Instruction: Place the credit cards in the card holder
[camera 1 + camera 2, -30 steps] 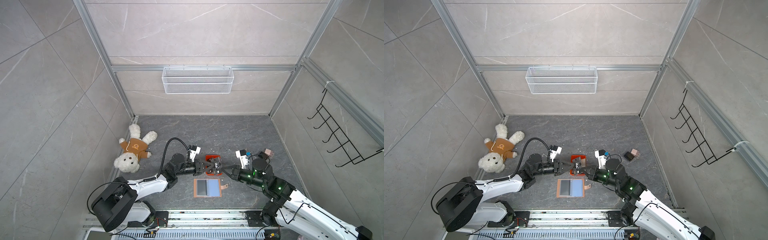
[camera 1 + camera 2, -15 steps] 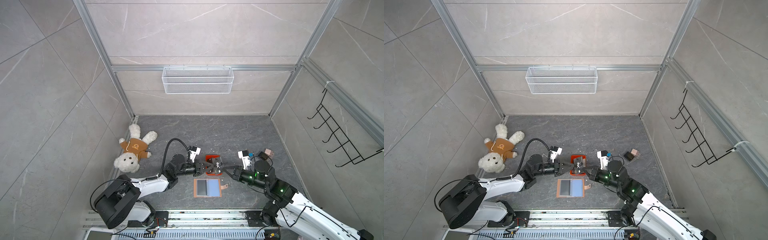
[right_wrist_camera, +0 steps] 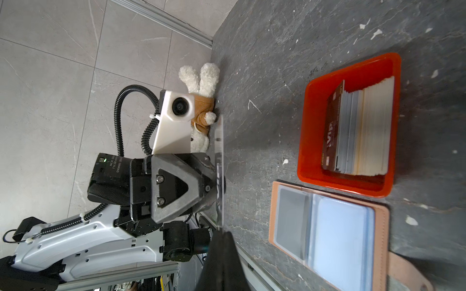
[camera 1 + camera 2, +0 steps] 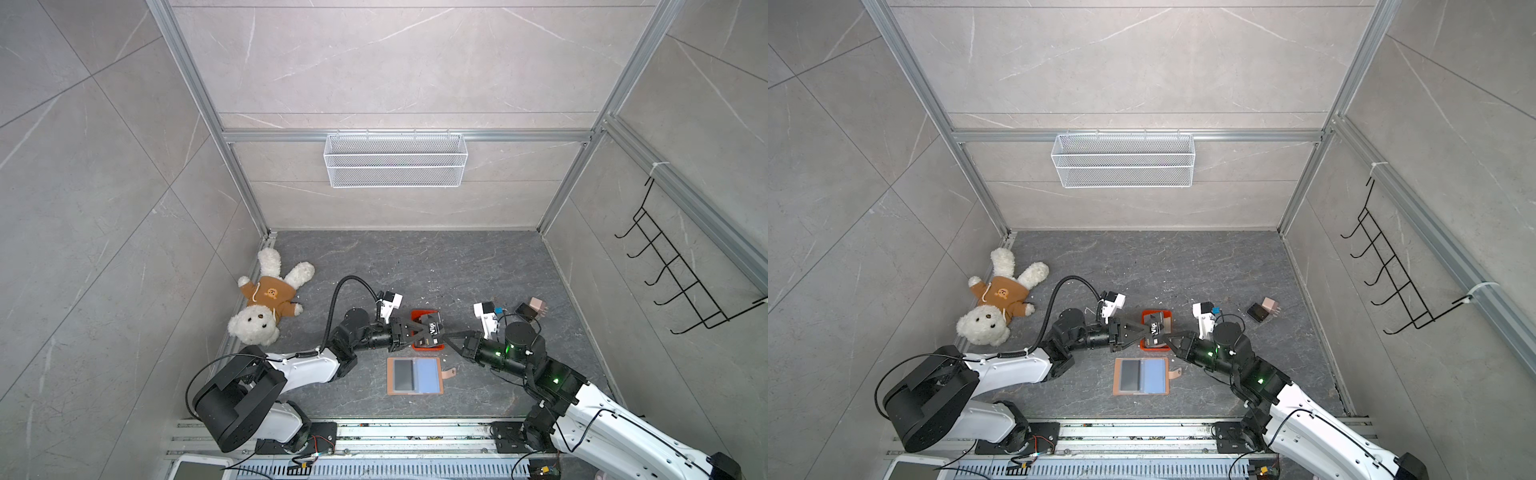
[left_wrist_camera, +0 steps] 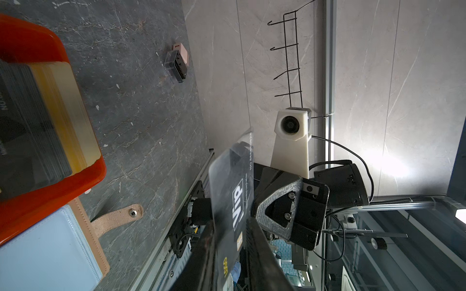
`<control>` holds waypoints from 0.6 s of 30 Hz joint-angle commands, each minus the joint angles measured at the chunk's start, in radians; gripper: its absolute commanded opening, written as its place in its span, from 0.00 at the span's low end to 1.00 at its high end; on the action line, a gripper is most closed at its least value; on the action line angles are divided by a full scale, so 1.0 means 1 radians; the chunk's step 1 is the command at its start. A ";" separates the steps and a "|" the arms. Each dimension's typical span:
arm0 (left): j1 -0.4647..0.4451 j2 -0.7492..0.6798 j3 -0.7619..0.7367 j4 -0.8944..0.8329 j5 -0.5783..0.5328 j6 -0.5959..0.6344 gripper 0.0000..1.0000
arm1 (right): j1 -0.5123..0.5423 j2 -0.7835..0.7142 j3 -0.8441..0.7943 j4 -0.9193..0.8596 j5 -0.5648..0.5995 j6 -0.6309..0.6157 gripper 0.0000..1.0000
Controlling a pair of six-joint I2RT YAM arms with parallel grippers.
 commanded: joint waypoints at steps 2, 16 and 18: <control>-0.009 0.013 0.026 0.087 0.017 -0.018 0.19 | 0.010 -0.001 -0.039 0.077 0.013 0.057 0.00; -0.011 0.006 0.030 0.045 0.000 0.007 0.04 | 0.027 0.017 -0.047 0.028 0.057 0.072 0.13; -0.010 -0.012 0.030 0.000 -0.001 0.034 0.03 | 0.030 0.026 -0.030 -0.027 0.069 0.057 0.25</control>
